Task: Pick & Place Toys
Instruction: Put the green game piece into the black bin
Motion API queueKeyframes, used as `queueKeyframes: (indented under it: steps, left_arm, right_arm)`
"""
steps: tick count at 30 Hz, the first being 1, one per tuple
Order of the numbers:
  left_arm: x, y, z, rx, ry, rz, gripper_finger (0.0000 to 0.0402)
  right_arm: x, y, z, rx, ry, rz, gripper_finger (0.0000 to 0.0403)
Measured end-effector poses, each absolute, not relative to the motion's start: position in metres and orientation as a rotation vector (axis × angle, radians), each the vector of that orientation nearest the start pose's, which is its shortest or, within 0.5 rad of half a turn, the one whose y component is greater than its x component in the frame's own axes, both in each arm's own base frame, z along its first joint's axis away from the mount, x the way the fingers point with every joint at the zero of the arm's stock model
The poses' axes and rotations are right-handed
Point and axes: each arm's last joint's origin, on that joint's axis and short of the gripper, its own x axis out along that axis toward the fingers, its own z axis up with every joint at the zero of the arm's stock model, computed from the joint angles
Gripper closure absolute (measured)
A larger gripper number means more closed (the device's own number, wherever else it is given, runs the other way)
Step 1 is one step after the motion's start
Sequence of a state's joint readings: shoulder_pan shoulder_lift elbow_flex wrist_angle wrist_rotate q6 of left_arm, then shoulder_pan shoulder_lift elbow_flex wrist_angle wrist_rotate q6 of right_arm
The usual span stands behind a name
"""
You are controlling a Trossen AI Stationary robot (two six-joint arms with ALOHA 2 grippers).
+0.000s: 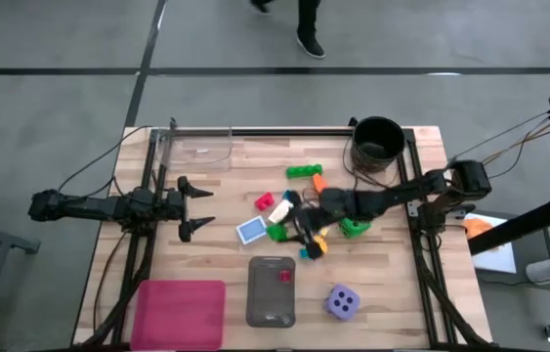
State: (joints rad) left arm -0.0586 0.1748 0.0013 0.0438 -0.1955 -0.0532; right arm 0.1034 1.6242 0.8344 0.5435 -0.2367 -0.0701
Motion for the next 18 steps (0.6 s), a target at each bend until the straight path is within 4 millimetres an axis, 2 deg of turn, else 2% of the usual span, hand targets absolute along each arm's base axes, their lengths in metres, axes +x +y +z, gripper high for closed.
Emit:
queueKeyframes:
  steps: [4, 8, 12, 18]
  left_arm:
    - [0.107, -0.001, 0.154, -0.037, 0.125, 0.14, 0.0033]
    - [0.107, -0.001, 0.154, -0.037, 0.125, 0.14, 0.0033]
    - [0.107, -0.001, 0.154, -0.036, 0.125, 0.14, 0.0033]
    - [0.108, -0.001, 0.153, -0.035, 0.132, 0.14, 0.0033]
  right_arm:
    - [0.334, 0.072, 0.208, -0.039, 0.261, 0.434, 0.0233]
    - [0.333, 0.091, 0.211, -0.039, 0.296, 0.485, 0.0233]
    - [0.337, 0.095, 0.207, -0.013, 0.338, 0.481, 0.0233]
    - [0.357, 0.097, 0.183, -0.003, 0.455, 0.464, 0.0233]
